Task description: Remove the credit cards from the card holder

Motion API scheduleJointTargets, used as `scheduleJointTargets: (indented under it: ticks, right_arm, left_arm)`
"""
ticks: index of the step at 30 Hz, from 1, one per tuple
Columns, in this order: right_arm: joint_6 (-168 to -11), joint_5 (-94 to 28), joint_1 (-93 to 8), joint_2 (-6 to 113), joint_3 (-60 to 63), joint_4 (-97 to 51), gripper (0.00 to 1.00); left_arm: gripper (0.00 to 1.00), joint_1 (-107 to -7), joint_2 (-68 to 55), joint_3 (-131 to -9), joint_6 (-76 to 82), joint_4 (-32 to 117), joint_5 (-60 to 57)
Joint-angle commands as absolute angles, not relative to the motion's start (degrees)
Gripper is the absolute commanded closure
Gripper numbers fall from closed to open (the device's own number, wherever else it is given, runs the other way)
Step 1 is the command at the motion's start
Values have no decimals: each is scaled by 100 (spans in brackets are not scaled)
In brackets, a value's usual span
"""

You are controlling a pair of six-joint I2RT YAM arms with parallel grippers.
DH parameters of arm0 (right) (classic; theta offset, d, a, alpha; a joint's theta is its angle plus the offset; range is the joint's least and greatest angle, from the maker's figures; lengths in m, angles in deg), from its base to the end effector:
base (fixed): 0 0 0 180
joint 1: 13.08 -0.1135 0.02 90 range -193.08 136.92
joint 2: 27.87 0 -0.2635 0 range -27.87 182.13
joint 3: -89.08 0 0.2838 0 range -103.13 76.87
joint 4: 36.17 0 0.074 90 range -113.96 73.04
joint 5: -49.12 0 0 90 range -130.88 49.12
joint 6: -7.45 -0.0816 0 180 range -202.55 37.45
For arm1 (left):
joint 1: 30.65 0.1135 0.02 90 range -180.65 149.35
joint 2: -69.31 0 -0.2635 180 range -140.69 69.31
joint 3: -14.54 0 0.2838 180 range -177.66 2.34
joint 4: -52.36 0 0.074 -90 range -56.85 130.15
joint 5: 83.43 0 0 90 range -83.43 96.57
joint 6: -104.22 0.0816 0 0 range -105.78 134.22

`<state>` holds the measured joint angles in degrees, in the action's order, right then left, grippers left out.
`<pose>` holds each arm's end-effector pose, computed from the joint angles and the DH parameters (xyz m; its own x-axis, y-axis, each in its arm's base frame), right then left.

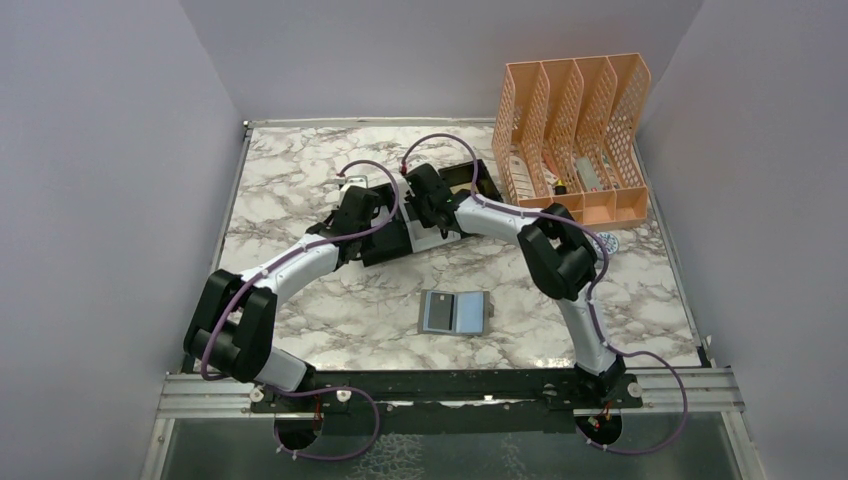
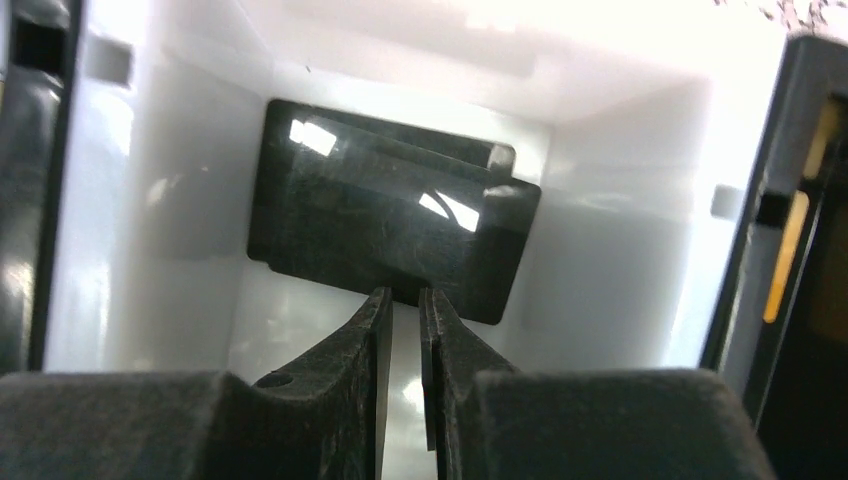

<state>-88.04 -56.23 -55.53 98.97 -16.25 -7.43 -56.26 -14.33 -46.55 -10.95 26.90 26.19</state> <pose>0.4128 0.3483 0.1029 -0.6150 -0.4375 -0.6560 -0.4693 0.8717 -0.1414 0.3309 -0.1282 0.1544 -0.6936 -0.1118 -0.7116 -0.0999 0.9933 -0.0587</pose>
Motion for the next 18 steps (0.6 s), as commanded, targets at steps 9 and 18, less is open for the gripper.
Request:
scheduleJointTargets:
  ticks: [9,18]
  right_arm:
    - [-8898,-5670,-5570,10374,-1982,-965,82]
    - [-9073,-5204,-5566,9508,-1621,-790,80]
  left_arm:
    - [92,-5656,-1516,-4697,-400,2673,2159]
    - [75,-5652,-1353,-4758,-733,2610,2154]
